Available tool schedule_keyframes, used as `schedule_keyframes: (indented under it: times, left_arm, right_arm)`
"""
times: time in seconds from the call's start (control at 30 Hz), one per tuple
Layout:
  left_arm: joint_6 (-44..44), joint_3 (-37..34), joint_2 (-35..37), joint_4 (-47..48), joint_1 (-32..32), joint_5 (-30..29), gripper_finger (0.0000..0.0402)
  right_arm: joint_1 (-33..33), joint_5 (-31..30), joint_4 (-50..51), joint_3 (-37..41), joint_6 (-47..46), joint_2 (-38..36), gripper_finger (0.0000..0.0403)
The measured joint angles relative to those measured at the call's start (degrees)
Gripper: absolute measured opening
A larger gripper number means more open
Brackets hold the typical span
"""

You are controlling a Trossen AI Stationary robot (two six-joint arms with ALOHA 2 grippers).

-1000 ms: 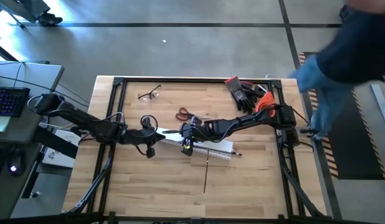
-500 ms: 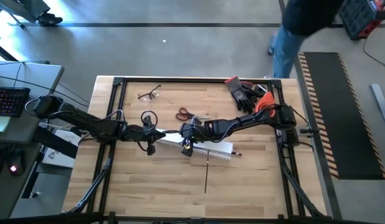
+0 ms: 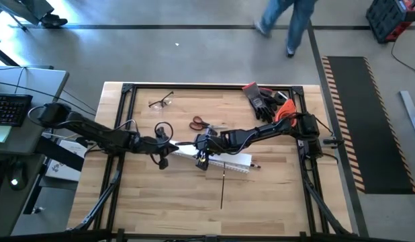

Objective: Ziptie cables
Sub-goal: Close the white cable duct lid

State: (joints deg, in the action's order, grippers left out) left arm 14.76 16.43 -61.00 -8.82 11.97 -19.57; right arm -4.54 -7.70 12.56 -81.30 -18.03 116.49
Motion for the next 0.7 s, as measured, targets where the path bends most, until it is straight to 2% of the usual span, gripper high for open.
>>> schedule_keyframes:
  times: [0.3, 0.7]
  left_arm:
    - [-0.96, 0.00, -6.04, -4.79, 0.00, -1.37, 0.0000]
    - [-1.24, 0.00, -6.98, -4.45, 0.01, -0.88, 0.0000]
  right_arm:
    - [0.00, -0.82, 1.49, 0.09, 0.01, 0.00, 0.0214]
    - [-0.80, -1.41, 1.44, -0.05, 0.24, 2.63, 0.0214]
